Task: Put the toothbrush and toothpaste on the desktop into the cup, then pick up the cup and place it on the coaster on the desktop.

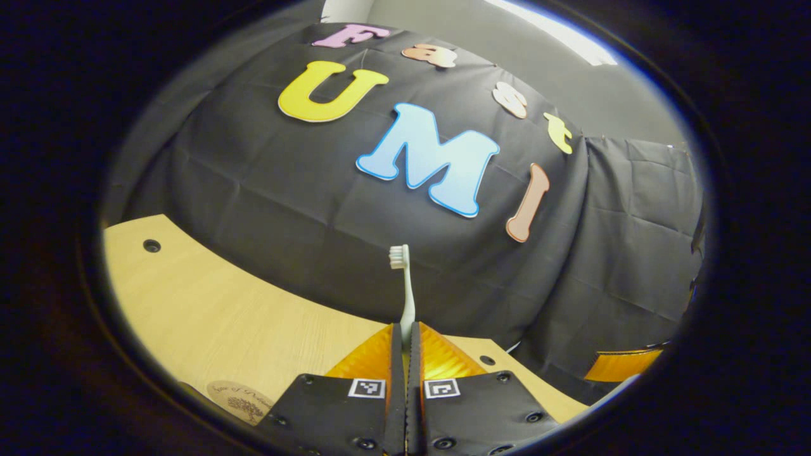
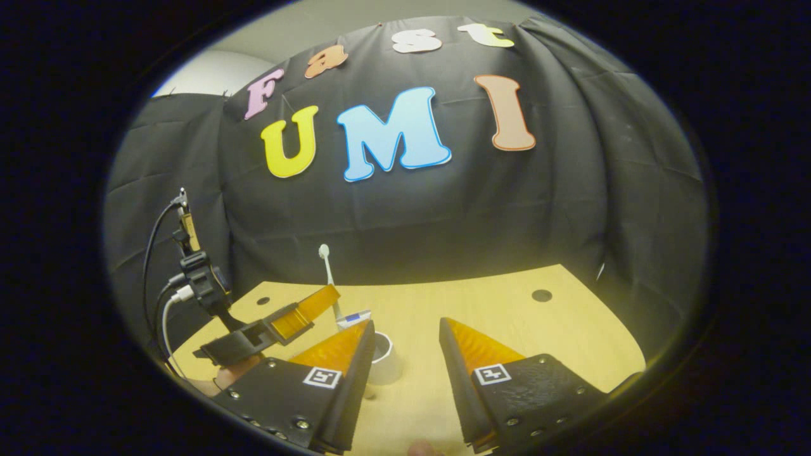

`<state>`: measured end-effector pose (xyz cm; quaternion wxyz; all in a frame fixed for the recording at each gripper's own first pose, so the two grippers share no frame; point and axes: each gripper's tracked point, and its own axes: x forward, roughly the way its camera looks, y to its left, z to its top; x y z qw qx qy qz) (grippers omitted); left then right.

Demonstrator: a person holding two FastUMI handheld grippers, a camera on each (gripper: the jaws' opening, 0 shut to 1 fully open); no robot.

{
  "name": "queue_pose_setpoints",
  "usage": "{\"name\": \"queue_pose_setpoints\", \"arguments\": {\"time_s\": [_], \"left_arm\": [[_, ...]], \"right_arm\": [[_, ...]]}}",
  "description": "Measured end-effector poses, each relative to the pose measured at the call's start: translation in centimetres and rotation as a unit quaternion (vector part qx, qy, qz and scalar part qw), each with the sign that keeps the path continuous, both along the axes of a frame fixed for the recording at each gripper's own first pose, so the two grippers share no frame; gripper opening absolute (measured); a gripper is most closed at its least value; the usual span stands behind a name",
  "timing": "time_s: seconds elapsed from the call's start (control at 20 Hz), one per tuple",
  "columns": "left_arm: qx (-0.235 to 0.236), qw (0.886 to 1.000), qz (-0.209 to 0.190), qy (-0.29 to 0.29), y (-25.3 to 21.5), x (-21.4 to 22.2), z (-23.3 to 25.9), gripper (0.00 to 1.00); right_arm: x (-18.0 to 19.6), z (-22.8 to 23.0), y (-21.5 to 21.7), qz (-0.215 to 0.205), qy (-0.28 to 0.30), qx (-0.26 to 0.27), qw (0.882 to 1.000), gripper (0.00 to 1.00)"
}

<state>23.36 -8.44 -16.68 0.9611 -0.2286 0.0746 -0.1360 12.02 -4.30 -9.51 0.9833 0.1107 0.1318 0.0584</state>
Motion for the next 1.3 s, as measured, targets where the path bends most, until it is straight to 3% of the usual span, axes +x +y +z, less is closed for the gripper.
{"name": "queue_pose_setpoints", "arguments": {"time_s": [0.25, 0.7, 0.8, 0.85, 0.95, 1.0, 1.2, 1.25, 1.3], "left_arm": [[0.027, 1.0, 0.012, 0.009, -0.1, -1.0, -2.8, 0.08], [0.051, 0.998, 0.014, 0.018, -0.5, -2.4, -3.4, 0.16], [0.05, 0.998, 0.01, 0.026, -0.4, -2.8, -3.5, 0.37], [0.051, 0.998, 0.008, 0.03, -0.4, -3.0, -3.6, 0.36], [0.05, 0.998, 0.009, 0.037, 0.0, -3.5, -3.8, 0.65], [0.047, 0.998, 0.013, 0.038, 0.3, -3.8, -3.6, 0.72], [0.059, 0.997, 0.028, 0.033, 1.9, -4.9, -2.1, 0.82], [0.068, 0.997, 0.03, 0.032, 2.3, -5.2, -1.9, 0.94], [0.075, 0.996, 0.03, 0.032, 2.5, -5.5, -1.7, 0.94]], "right_arm": [[-0.5, -0.4, 0.8, 0.014, 0.008, 0.002, 1.0, 0.59], [-0.9, -0.5, 2.5, 0.043, 0.015, 0.01, 0.999, 0.61], [-1.1, -0.5, 2.5, 0.045, 0.017, 0.011, 0.999, 0.6], [-1.2, -0.4, 2.7, 0.046, 0.016, 0.013, 0.999, 0.62], [-1.3, -0.4, 2.8, 0.047, 0.014, 0.011, 0.999, 0.59], [-1.4, -0.4, 2.9, 0.048, 0.015, 0.009, 0.999, 0.62], [-1.7, -0.6, 4.4, 0.067, 0.021, 0.018, 0.997, 0.6], [-1.7, -0.6, 4.8, 0.07, 0.022, 0.026, 0.997, 0.6], [-1.6, -0.6, 5.1, 0.071, 0.023, 0.033, 0.997, 0.6]]}}
